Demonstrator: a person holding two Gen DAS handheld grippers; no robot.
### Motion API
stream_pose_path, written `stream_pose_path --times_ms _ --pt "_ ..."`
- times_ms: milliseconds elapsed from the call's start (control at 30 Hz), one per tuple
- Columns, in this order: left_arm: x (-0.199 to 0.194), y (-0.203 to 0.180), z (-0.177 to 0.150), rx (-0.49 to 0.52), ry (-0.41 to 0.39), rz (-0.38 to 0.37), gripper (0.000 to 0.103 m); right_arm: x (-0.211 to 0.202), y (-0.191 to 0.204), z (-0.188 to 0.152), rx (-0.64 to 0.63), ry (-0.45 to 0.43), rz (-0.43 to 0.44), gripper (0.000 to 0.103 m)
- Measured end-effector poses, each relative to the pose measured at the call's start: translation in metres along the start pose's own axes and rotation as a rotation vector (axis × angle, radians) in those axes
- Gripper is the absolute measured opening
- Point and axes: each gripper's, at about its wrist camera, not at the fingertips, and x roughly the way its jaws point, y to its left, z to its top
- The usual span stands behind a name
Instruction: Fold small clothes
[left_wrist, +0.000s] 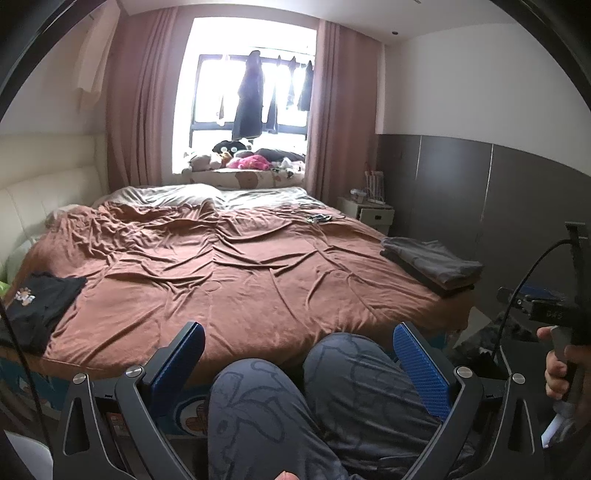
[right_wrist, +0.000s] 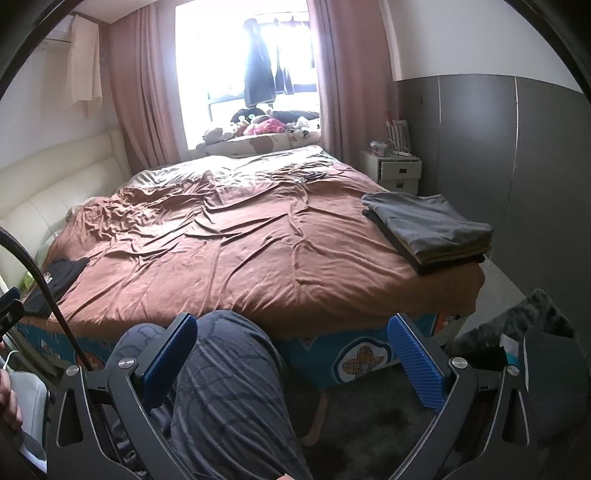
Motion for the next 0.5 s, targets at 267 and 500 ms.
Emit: stream_pose_path --times_ms 267,500 --pt "-0.0044 0.0016 0.0007 -0.01 -0.013 -0.004 0.103 -0.0042 0.0023 -0.0025 -0.014 -0.012 0.005 0.103" --pt "-0.0056 0.0005 0.0005 -0.01 -0.007 -0.011 0.103 -0.0046 0.0026 -0.0023 -0.016 -0.012 0.01 0.103"
